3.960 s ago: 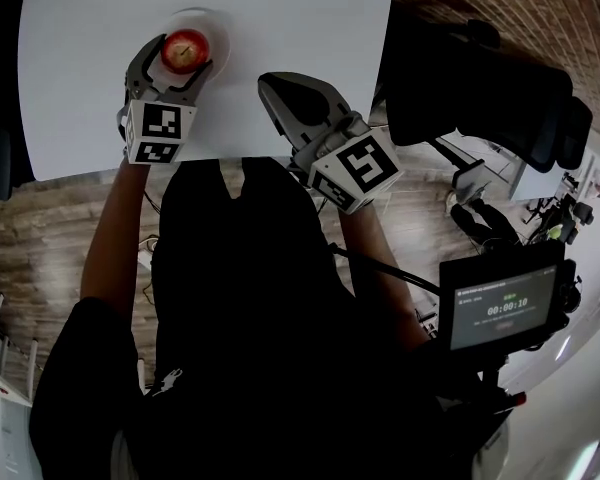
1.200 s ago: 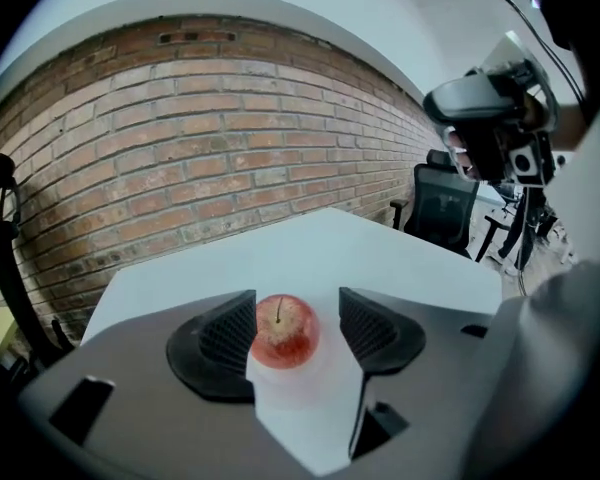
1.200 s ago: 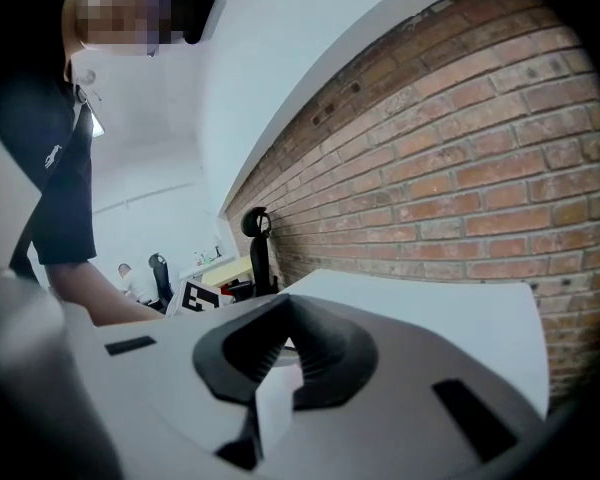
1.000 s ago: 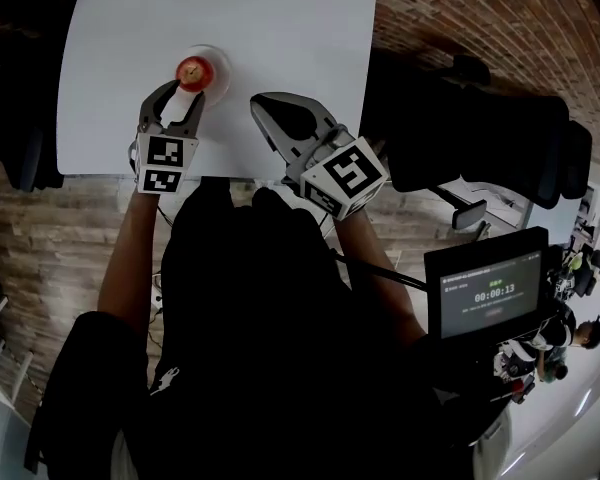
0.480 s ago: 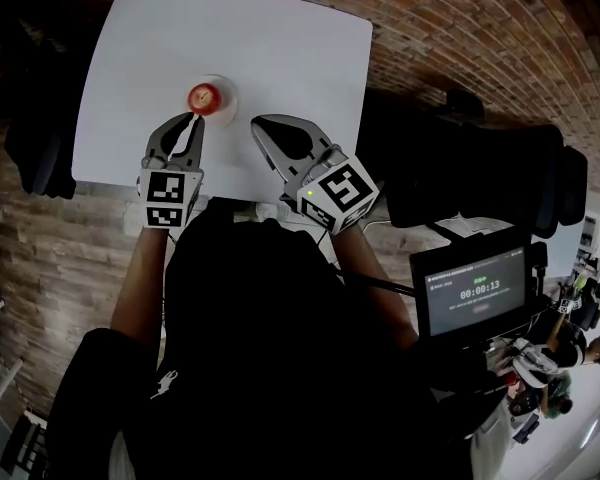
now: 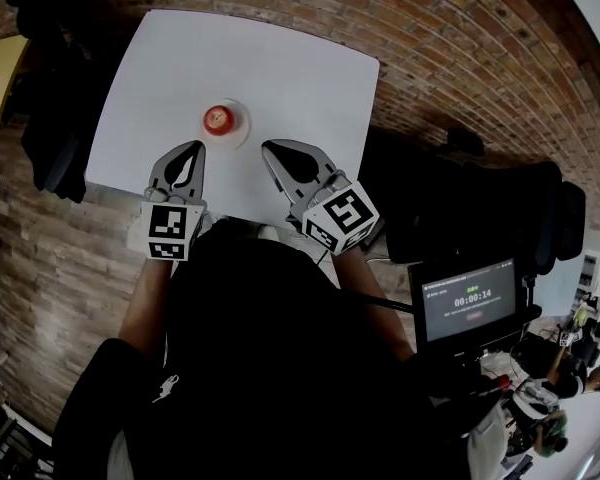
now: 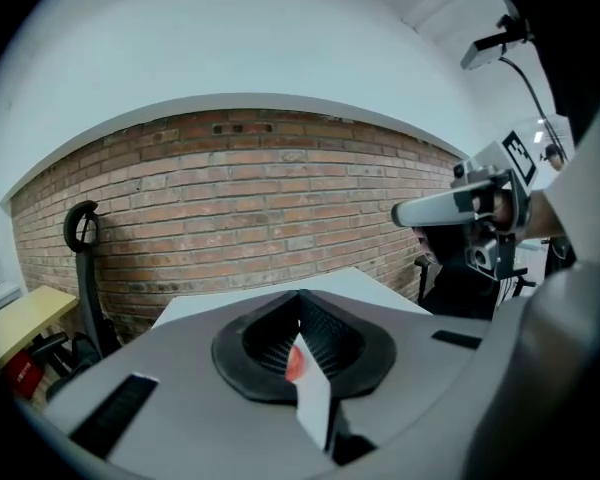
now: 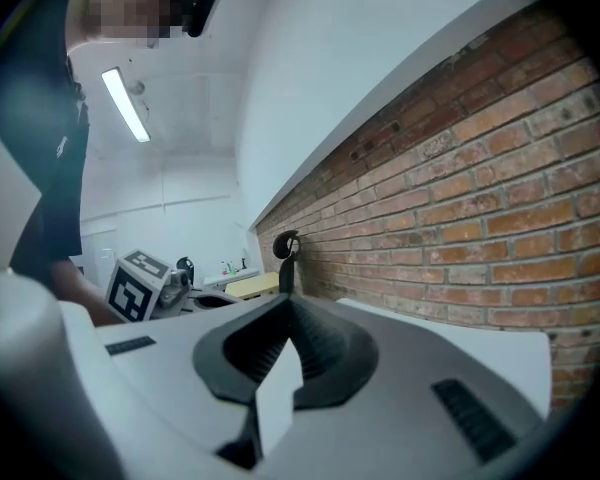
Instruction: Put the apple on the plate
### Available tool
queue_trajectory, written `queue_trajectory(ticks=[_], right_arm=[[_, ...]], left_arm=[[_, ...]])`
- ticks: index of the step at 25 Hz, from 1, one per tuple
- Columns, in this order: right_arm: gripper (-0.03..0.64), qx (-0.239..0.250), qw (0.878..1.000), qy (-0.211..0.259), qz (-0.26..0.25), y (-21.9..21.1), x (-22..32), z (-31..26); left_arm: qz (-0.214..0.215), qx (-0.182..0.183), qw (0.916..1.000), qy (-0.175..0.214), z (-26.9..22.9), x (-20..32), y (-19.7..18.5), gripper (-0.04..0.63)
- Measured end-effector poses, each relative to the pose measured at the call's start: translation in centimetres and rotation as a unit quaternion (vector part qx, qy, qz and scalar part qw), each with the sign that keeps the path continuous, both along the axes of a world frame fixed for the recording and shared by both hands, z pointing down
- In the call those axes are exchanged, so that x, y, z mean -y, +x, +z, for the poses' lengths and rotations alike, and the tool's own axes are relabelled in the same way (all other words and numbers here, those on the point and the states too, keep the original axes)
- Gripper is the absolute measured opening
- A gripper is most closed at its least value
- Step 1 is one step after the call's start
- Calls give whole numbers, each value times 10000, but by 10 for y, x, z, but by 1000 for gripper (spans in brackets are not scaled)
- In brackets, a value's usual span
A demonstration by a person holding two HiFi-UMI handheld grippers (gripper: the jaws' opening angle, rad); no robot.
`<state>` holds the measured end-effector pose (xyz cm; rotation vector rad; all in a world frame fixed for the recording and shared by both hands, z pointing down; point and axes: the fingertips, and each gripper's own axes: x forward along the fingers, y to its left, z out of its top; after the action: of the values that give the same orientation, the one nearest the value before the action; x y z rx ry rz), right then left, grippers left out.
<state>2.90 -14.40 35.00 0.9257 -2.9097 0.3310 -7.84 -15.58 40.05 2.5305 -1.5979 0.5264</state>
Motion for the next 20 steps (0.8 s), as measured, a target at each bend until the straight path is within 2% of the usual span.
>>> queue_trajectory(ticks=[7,20], right_arm=[[3,-35,9999,89,-91,-4,-16,0],[3,-138,9998,112,-50,3,-20,5]], left_arm=[[-270,-84,9996,60,-5,-25,-17,8],[-255,-66,9997,5,5,-31,-12,8]])
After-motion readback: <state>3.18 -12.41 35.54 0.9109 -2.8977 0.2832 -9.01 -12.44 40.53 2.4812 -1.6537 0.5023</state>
